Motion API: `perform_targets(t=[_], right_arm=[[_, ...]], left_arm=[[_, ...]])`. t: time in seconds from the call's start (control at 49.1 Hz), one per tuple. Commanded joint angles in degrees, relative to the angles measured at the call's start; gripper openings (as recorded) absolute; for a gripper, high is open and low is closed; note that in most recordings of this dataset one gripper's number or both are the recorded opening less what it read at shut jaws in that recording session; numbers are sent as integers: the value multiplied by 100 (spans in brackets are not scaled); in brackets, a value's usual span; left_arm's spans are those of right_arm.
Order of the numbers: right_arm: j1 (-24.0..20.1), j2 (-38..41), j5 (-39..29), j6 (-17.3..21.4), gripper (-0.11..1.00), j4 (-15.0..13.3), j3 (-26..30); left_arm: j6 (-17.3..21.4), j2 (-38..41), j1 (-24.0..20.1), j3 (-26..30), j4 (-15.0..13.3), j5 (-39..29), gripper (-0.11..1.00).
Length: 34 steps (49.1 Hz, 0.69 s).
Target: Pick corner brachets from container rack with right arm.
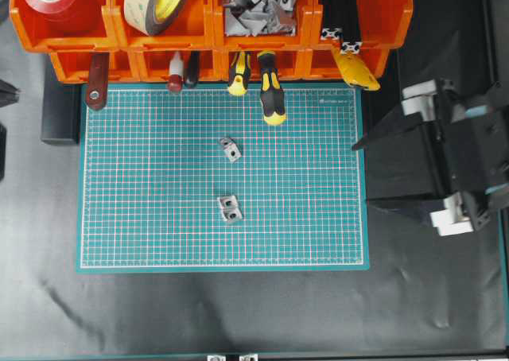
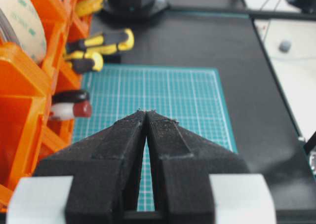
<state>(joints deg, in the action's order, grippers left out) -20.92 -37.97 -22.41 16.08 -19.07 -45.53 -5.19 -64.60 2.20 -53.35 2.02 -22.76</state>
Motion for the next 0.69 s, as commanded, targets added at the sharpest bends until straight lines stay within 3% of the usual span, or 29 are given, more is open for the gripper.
perform_targets(t=[0.0,0.163,0.427,0.672], right_arm=[[9,-264,-18,158,82,0,-62],[9,-835,18,466,82,9,-404],[53,-1670,158,492,81,-18,-756],[114,-1811,167,492,81,-18,-879]], left_arm=[[26,-35,53,9,9,62,7],[44,-202,158,-44,18,62,7],[114,-343,308,-141,18,53,7],[193,-343,308,-149,18,149,7]])
